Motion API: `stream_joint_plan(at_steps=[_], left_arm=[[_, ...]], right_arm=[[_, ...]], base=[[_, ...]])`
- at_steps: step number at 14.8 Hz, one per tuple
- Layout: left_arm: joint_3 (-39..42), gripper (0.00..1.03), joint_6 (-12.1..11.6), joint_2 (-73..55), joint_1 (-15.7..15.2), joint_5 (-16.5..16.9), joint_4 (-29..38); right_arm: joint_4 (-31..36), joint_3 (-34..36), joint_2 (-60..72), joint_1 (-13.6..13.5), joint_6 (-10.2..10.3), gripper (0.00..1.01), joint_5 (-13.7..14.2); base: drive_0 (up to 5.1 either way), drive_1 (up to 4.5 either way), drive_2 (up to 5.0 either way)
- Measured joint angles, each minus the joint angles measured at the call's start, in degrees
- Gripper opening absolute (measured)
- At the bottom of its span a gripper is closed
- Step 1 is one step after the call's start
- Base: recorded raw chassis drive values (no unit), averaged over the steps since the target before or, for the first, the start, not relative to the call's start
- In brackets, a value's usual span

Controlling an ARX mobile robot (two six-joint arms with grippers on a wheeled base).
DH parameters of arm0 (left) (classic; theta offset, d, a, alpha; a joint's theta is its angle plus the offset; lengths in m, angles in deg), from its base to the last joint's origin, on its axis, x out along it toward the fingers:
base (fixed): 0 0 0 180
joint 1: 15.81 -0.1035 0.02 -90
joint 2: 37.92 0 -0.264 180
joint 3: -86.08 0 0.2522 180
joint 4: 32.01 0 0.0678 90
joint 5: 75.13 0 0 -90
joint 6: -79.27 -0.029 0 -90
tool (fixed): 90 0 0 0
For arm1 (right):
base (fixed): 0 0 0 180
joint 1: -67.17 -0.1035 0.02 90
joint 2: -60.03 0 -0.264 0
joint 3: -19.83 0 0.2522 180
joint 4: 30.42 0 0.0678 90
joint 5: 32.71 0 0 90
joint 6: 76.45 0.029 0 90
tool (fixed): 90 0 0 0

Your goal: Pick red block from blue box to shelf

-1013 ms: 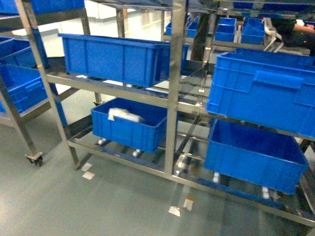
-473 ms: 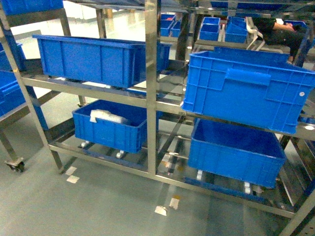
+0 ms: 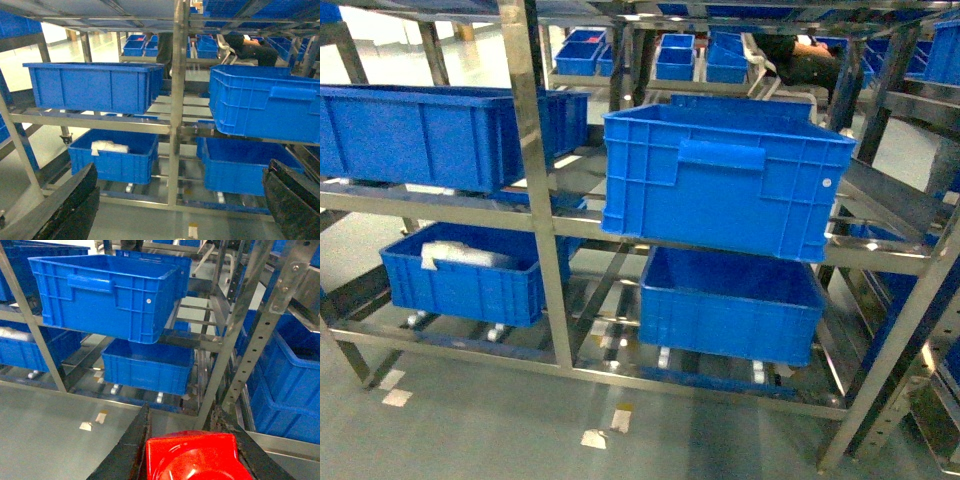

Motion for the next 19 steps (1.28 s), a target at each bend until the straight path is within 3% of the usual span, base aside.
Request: stream_joint_plan(at_steps=[19], left_arm=[[0.00,0.98,0.00,0.00,0.00,0.00,-0.07]], right_arm=[[-0.04,0.00,0.22,-0.07,0.00,0.28,-0.07]], base=[[0.0,3.91,-3.8]])
